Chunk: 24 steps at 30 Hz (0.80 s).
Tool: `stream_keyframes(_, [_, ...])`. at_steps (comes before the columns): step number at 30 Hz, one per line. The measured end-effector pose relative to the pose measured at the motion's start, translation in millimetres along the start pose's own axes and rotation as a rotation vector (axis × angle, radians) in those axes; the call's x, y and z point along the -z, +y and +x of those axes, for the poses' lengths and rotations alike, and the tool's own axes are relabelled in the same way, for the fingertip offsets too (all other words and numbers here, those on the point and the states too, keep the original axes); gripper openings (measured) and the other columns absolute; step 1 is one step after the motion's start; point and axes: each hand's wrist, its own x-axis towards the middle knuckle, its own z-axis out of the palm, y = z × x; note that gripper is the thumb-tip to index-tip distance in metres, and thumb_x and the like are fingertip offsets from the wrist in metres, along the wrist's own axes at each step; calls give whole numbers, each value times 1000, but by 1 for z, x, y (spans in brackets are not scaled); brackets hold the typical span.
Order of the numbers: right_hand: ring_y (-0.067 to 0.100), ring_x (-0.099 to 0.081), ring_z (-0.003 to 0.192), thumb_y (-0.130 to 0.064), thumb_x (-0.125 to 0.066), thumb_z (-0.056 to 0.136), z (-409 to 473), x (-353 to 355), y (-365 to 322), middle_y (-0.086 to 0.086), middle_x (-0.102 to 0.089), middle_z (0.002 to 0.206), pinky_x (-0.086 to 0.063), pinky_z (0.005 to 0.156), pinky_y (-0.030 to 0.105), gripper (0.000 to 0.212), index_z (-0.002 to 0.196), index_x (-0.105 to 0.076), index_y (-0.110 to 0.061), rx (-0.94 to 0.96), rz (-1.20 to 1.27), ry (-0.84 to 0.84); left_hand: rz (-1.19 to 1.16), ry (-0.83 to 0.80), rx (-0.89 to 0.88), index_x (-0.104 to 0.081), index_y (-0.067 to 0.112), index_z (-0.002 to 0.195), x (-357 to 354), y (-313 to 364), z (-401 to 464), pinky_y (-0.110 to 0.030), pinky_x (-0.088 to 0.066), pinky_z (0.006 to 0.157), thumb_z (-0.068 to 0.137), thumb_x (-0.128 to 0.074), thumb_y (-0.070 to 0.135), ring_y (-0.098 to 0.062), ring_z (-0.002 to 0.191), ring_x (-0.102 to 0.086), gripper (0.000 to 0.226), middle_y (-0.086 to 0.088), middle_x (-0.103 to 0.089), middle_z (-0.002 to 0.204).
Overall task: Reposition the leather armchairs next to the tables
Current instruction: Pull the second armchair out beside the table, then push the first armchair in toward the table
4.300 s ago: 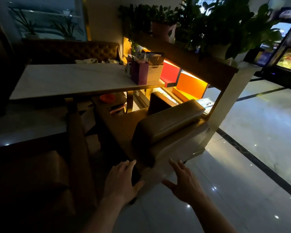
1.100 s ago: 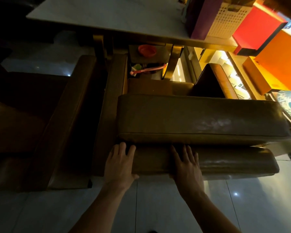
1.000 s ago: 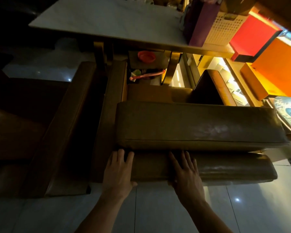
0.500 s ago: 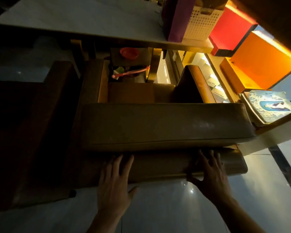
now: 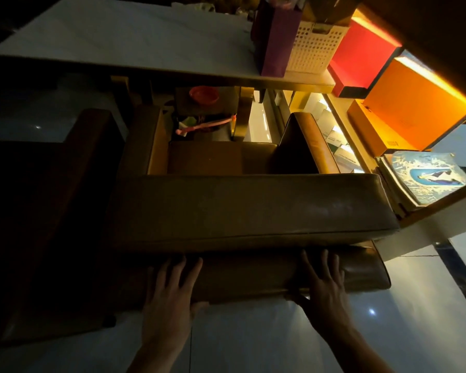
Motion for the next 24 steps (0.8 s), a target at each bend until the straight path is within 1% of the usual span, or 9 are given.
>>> stream_keyframes(2, [44, 9, 143, -63, -67, 74, -3, 2, -1, 18, 5, 159, -15, 113, 61, 107, 153, 0, -33, -6, -36, -11, 16, -41, 31, -40, 33, 147, 7, 2, 0, -59, -23, 114, 63, -77, 65, -33, 135, -36, 97, -1, -48, 144])
stream_keyframes(4, [44, 5, 144, -67, -61, 76, -4, 7, -8, 19, 3, 159, -19, 115, 56, 106, 153, 3, -30, -37, -69, -55, -13, -69, 29, -33, 34, 150, 17, 2, -1, -53, -19, 118, 72, -71, 64, -30, 141, -30, 92, 3, -41, 150])
stream_keyframes(6, [40, -10, 143, -65, -61, 78, -8, 13, -24, 19, -11, 156, -32, 112, 51, 98, 152, -6, -29, -47, -50, -58, -68, -67, 37, -28, 34, 151, 28, -3, -9, -45, -23, 117, 83, -63, 60, -25, 144, -25, 81, 6, -33, 156])
stream_keyframes(7, [36, -17, 141, -63, -61, 79, -12, 16, -37, 16, -18, 155, -38, 109, 49, 94, 151, -10, -30, -36, -32, -57, -89, -58, 46, -29, 34, 151, 36, -7, -14, -43, -28, 115, 84, -61, 60, -24, 142, -28, 78, 6, -33, 155])
stream_keyframes(9, [30, -22, 142, -62, -59, 81, -26, 20, -70, 10, -22, 157, -39, 109, 46, 89, 150, -13, -31, 0, -11, -68, -113, -50, 63, -32, 33, 150, 52, -22, -28, -41, -36, 110, 83, -59, 64, -23, 136, -35, 78, 5, -37, 151])
stream_keyframes(11, [28, -23, 144, -65, -54, 83, -42, 24, -109, 7, -23, 158, -34, 111, 43, 84, 150, -17, -31, 35, 13, -68, -134, -43, 75, -30, 34, 150, 67, -44, -39, -40, -36, 110, 83, -55, 68, -22, 136, -35, 80, 6, -37, 150])
stream_keyframes(14, [25, -26, 143, -68, -49, 85, -65, 33, -172, 6, -27, 157, -33, 113, 41, 80, 150, -21, -30, 107, 38, -50, -164, 5, 72, -28, 34, 150, 96, -86, -56, -38, -34, 111, 84, -52, 70, -20, 137, -34, 79, 7, -36, 151])
stream_keyframes(19, [25, -23, 144, -67, -50, 85, -103, 35, -290, 5, -22, 159, -34, 110, 39, 81, 151, -18, -33, 198, 64, -78, -246, 31, 55, -24, 35, 153, 144, -179, -101, -38, -24, 118, 88, -47, 69, -17, 145, -25, 77, 7, -29, 158])
stream_keyframes(24, [26, -28, 142, -53, -58, 86, -156, 23, -423, 6, -22, 159, -36, 107, 37, 79, 151, -18, -31, 242, 85, -123, -257, 72, 104, -29, 35, 151, 188, -308, -167, -36, -29, 112, 88, -50, 67, -16, 140, -31, 73, 8, -34, 155])
